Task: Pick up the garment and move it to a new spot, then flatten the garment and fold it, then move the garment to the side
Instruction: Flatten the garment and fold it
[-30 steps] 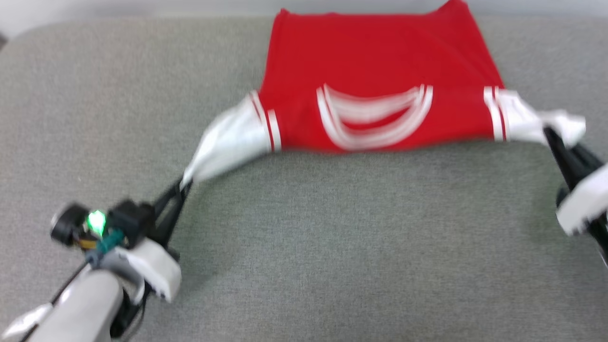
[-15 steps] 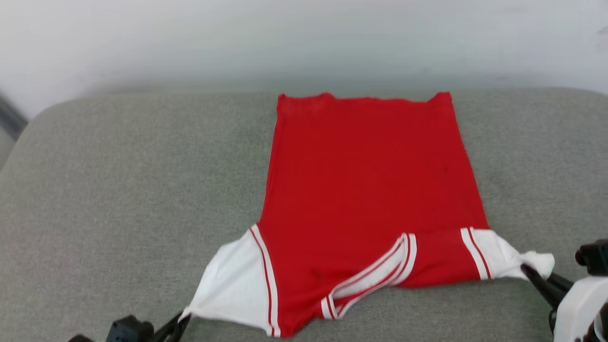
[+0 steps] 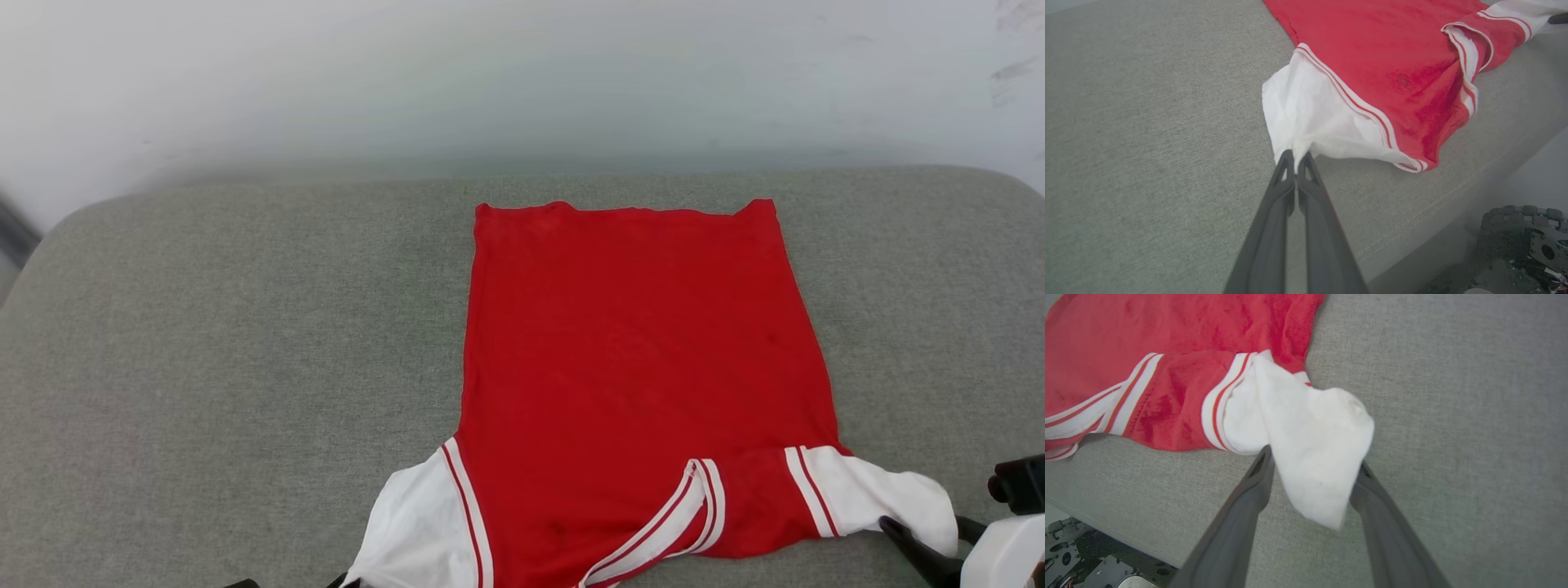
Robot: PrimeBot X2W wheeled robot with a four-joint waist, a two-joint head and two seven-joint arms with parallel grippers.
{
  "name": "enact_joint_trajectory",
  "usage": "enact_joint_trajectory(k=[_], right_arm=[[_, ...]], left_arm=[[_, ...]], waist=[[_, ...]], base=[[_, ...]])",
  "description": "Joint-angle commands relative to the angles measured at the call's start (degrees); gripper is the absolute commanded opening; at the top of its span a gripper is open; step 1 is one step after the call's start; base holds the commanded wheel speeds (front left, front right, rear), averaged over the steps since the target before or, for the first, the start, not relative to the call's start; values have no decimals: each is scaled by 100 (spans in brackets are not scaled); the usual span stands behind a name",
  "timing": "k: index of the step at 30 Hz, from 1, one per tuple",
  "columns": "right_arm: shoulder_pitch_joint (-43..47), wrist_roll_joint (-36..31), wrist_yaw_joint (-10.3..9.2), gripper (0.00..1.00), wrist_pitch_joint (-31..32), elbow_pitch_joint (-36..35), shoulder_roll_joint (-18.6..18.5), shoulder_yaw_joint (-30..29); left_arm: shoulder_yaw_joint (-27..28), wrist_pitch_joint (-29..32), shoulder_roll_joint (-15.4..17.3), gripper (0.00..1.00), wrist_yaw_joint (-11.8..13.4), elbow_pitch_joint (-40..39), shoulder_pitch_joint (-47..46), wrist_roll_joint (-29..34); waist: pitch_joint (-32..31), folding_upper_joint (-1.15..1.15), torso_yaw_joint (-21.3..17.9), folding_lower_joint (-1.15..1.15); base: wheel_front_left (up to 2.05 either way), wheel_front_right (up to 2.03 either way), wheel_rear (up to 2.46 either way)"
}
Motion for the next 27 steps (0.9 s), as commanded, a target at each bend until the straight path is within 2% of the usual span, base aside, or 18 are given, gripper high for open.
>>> enact_joint_trajectory(k=[1,5,9,13,14,17,21,27], right_arm=[[-22,-9,-4,100,62,-77,7,-66],[-184,-28,-3,100,410,-298,-84,-411],[-454,25,-3,100,965,-811,63,-988],[-780,-191,-4,100,2039,-940,246,-1817],[-780,-191,-4,100,2039,-940,246,-1817],[-1231,-387,-2,100,3009,-1027,586,-2425],[-2009,-1102,-3,100,4205,-996,837,-3160],[-3291,-2194,-3,100,5587,-765,1145,-3994]], left_arm=[[12,-2,9,0,48,-106,16,41],[20,52,-53,0,120,-494,73,-53],[12,201,22,0,285,-1101,181,-37],[-58,394,88,0,392,-1739,165,85],[-58,394,88,0,392,-1739,165,85],[-135,544,89,0,383,-2134,-42,223],[-269,704,1,0,293,-2502,-350,420],[-514,893,-165,0,71,-2774,-809,638]], waist=[[15,0,13,1],[77,0,90,1],[213,0,218,1],[535,0,489,1],[535,0,489,1],[882,0,758,1],[1489,0,1184,1],[2307,0,1820,1]], base=[[0,0,0],[0,0,0],[0,0,0],[0,0,0],[0,0,0],[0,0,0],[0,0,0],[0,0,0]])
